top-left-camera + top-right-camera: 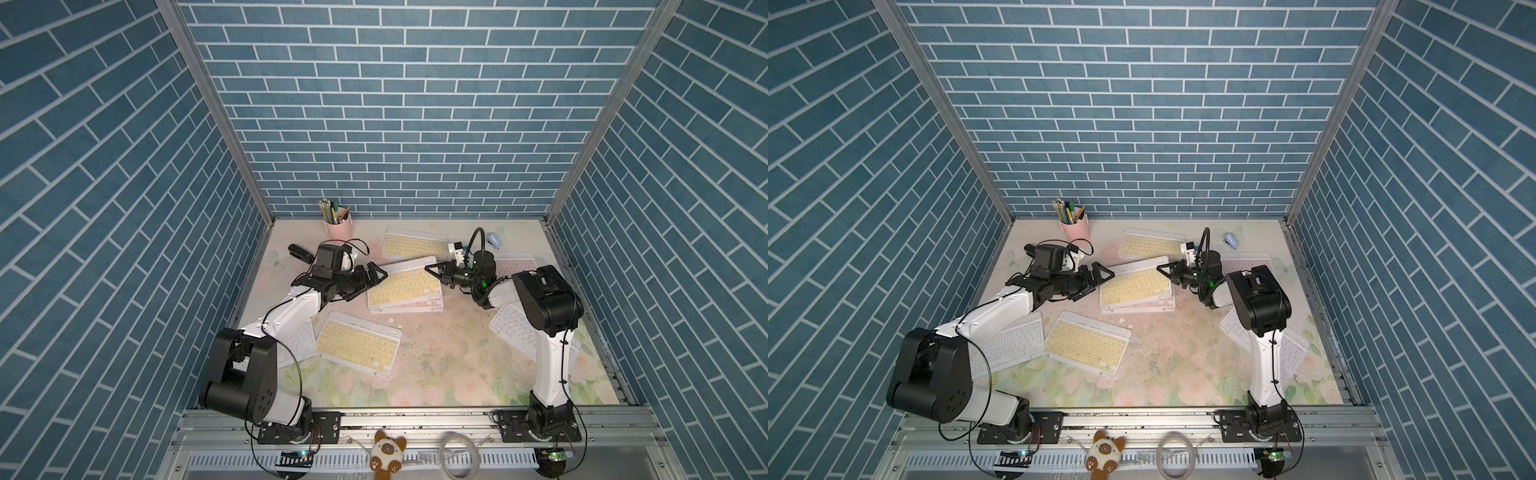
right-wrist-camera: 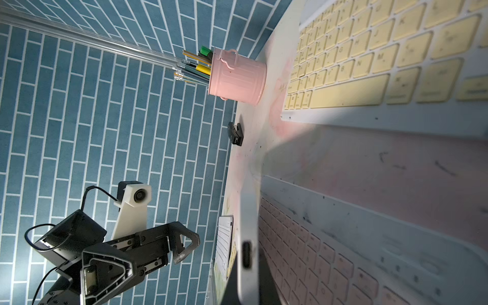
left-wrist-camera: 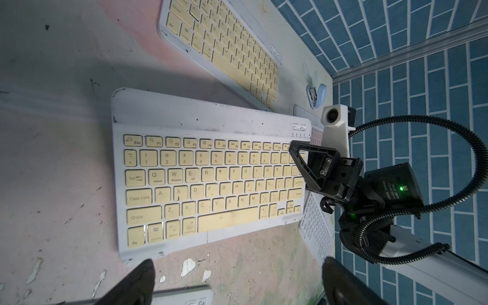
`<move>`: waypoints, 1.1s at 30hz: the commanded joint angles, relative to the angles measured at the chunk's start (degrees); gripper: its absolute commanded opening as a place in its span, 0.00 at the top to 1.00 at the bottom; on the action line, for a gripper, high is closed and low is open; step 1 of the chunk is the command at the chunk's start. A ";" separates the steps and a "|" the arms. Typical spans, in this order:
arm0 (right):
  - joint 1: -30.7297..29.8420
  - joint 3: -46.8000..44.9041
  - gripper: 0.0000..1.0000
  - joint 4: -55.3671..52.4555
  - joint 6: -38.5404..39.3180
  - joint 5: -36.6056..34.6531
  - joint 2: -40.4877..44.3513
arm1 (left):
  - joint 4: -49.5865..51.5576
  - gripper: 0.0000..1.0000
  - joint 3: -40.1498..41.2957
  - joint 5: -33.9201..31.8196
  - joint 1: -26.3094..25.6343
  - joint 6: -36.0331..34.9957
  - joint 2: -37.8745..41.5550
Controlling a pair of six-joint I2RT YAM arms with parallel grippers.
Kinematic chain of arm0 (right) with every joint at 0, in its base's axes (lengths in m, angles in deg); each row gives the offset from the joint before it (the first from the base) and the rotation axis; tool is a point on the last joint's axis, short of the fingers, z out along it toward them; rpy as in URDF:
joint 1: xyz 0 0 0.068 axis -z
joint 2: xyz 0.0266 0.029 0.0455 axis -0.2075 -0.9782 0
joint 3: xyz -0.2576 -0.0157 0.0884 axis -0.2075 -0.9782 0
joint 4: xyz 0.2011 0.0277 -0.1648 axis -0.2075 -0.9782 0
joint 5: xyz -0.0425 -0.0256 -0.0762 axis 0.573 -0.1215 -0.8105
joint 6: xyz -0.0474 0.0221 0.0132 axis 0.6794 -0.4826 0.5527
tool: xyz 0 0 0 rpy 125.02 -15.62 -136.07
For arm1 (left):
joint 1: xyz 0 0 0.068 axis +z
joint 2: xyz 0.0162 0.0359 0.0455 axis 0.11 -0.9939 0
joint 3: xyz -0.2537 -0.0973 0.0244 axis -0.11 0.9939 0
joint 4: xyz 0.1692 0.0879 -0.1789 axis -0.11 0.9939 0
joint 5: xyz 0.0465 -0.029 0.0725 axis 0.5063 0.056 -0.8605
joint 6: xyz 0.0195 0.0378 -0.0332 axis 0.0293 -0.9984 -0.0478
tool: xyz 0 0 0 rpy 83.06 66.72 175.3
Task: Stack the numeric keypads
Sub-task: Place the numeric keypad at the numeric keypad.
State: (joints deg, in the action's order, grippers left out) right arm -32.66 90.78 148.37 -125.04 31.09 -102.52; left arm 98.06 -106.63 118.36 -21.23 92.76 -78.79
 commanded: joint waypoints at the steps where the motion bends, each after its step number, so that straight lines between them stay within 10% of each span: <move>1: -0.13 -0.59 1.00 5.26 -2.56 1.82 -0.93 | -0.26 0.00 0.02 0.26 0.33 -1.16 -1.03; 33: 2.41 -3.68 1.00 11.09 -5.86 3.70 -5.81 | -1.09 0.00 -0.18 -0.25 0.31 -0.45 -2.75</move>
State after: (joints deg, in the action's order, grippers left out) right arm -30.17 87.39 156.10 -130.40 32.58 -107.40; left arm 97.47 -106.63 118.31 -21.23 92.74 -81.02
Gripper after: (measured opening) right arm 0.070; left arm 0.995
